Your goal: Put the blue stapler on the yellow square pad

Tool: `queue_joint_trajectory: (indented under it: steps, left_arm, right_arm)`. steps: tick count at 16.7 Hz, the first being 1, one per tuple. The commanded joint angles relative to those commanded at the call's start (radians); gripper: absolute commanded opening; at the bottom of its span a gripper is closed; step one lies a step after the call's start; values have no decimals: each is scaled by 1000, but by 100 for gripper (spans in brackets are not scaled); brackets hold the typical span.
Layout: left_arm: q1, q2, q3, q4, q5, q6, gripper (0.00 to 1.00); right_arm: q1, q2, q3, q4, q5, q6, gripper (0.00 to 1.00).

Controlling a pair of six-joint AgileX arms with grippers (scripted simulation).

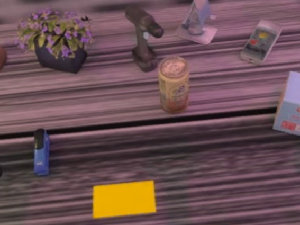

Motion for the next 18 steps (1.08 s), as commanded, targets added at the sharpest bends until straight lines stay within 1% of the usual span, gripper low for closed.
queue_joint_trajectory:
  steps: [10, 14, 18]
  left_arm:
    - [-64, 1033, 777, -578, -4, -88, 100]
    - [-86, 1354, 1042, -770, -4, -119, 100]
    - [-101, 1580, 1232, -896, -4, -141, 100]
  right_arm:
    - [0, 0, 0, 0, 0, 0, 100]
    - [0, 0, 0, 0, 0, 0, 100]
    - [0, 0, 0, 0, 0, 0, 100]
